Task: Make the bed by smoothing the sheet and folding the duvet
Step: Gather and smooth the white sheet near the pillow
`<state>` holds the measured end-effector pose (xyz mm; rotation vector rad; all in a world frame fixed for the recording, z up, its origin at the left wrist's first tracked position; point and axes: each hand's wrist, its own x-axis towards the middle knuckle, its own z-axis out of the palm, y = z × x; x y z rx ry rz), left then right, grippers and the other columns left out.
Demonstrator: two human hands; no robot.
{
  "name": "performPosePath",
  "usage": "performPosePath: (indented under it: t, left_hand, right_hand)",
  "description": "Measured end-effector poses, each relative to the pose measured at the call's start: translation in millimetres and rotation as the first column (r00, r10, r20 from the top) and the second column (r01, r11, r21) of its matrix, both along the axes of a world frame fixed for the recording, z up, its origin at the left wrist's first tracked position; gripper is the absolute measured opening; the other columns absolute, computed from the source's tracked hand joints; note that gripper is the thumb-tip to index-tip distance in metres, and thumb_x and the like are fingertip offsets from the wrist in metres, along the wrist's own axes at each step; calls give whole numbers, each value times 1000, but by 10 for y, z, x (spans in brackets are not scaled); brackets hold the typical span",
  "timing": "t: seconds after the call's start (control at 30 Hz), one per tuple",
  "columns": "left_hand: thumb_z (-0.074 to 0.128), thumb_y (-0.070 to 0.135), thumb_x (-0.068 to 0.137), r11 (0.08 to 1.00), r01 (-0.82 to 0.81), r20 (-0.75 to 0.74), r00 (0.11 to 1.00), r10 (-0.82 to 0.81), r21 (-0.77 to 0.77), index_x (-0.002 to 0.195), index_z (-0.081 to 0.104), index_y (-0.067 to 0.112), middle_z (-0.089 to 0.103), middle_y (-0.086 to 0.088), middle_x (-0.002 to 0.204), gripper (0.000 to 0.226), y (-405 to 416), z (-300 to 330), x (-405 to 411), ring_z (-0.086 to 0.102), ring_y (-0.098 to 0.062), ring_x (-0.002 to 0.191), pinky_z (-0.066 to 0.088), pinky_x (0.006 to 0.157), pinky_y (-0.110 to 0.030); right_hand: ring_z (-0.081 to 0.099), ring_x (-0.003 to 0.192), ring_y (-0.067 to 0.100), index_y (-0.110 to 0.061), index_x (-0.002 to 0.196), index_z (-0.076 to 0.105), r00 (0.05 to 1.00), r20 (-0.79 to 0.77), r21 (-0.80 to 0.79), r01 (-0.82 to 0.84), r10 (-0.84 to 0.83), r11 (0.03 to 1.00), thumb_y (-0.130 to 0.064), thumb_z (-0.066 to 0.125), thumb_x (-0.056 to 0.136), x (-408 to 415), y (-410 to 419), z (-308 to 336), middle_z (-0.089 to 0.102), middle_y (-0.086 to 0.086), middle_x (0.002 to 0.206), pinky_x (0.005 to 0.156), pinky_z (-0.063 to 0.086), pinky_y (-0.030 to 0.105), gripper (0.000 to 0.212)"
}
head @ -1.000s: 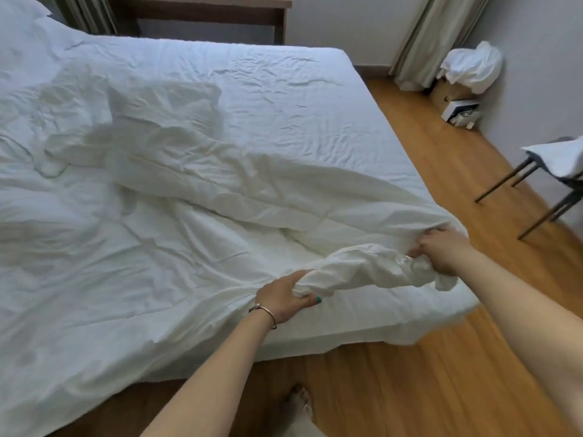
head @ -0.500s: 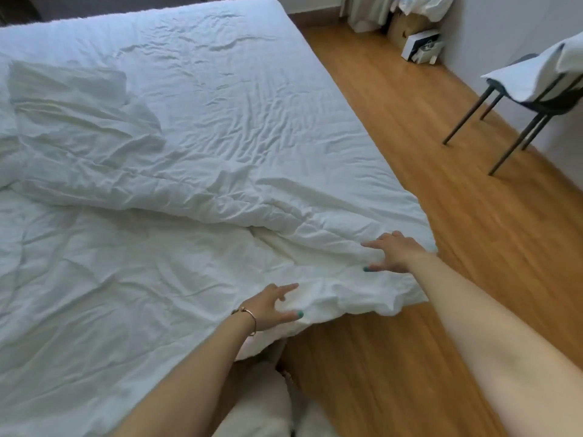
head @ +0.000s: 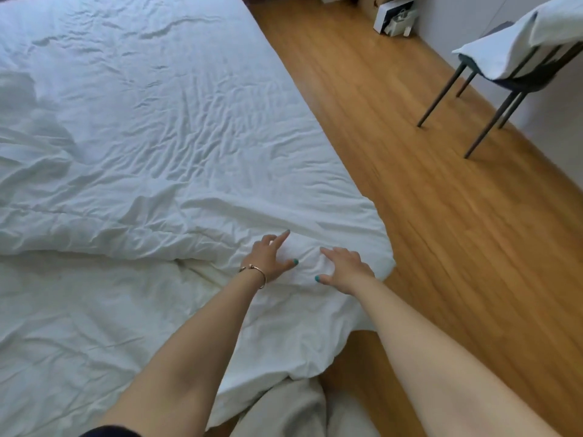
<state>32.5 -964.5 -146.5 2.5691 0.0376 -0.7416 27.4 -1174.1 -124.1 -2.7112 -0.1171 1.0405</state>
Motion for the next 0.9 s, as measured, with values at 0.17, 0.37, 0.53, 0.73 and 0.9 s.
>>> performPosePath:
  t: [0.17, 0.37, 0.53, 0.73, 0.9]
  left_hand:
    - [54, 55, 89, 997, -53, 3, 999, 53, 48, 150, 15, 43, 23, 5, 153, 73, -135, 92, 40, 26, -21, 138, 44, 98, -43]
    - [51, 49, 93, 979, -168, 69, 985, 161, 112, 151, 20, 38, 26, 1, 152, 66, 175, 115, 106, 25, -24, 136, 41, 100, -42]
    - [54, 46, 93, 971, -158, 49, 987, 151, 179, 150, 19, 41, 19, 2, 156, 67, 747, 73, 410, 13, -28, 140, 35, 105, -42]
    - [62, 70, 74, 901, -50, -72, 993, 89, 430, 148, -5, 49, -7, 7, 161, 102, 1571, -65, 1064, -9, -32, 146, 18, 111, -54]
    - [63, 86, 50, 803, 105, -183, 983, 5, 586, 148, 1, 45, -10, 6, 160, 123, 2477, -174, 1375, -22, -30, 144, -5, 110, -62]
  right_hand:
    - [23, 141, 24, -36, 152, 16, 996, -36, 123, 81, -77, 989, -53, 57, 89, 131, -129, -10, 20, -3, 158, 109, 35, 42, 77]
    - [25, 139, 26, -39, 152, 12, 998, -14, 203, 63, -62, 977, -51, 57, 90, 306, 88, 23, 24, -2, 155, 105, 37, 43, 78]
    - [21, 139, 27, -48, 149, 6, 996, -19, 213, 86, -83, 973, -54, 59, 87, 599, 477, -54, 18, -1, 157, 106, 35, 45, 82]
    - [5, 145, 39, -61, 138, -20, 991, -98, 85, 104, -96, 991, -66, 68, 71, 1033, 970, -351, -1, 2, 161, 111, 20, 55, 111]
    - [39, 122, 30, -56, 141, -17, 998, -19, 10, 65, -65, 998, -66, 72, 64, 1056, 1156, -647, 37, 6, 135, 100, 34, 43, 118]
